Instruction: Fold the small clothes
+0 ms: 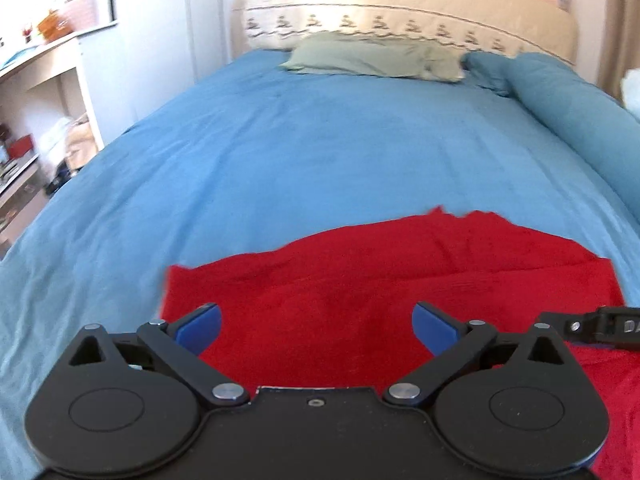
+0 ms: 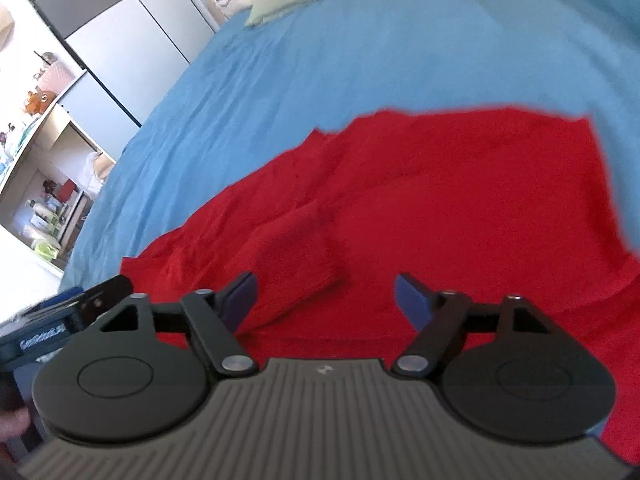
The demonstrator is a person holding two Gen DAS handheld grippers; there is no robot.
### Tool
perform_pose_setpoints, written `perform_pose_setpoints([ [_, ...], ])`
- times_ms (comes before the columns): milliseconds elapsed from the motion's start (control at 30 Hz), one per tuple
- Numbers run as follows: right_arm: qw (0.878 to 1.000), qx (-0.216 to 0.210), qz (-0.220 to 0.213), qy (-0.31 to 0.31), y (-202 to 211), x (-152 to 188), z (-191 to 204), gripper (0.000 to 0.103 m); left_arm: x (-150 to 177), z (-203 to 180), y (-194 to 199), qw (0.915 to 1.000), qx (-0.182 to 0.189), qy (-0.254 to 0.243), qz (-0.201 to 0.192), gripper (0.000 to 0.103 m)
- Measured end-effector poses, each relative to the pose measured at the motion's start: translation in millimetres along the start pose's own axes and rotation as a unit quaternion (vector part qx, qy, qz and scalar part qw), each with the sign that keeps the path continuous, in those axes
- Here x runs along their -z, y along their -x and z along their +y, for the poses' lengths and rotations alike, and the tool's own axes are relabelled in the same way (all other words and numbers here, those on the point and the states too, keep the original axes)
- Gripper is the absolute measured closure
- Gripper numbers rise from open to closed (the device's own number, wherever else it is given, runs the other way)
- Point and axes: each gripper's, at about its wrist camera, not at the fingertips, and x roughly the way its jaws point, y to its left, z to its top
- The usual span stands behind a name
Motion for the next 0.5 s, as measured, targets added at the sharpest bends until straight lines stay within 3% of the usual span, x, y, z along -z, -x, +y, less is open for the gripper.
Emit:
perform_pose_setpoints([
  [200, 0.997, -0.009, 0.02, -0.071, -40.4, 10.0, 5.7, 0.046, 8.9, 30.7, -4.9, 0.9989, 0.008, 0.045, 0.014, 0.0],
  [500, 0.994, 0.02, 0.005, -0.106, -63.5, 8.6, 6.2, 0.052, 8.1, 43.6, -18.2, 0.9985, 0.019, 0.048, 0.02, 0.0],
])
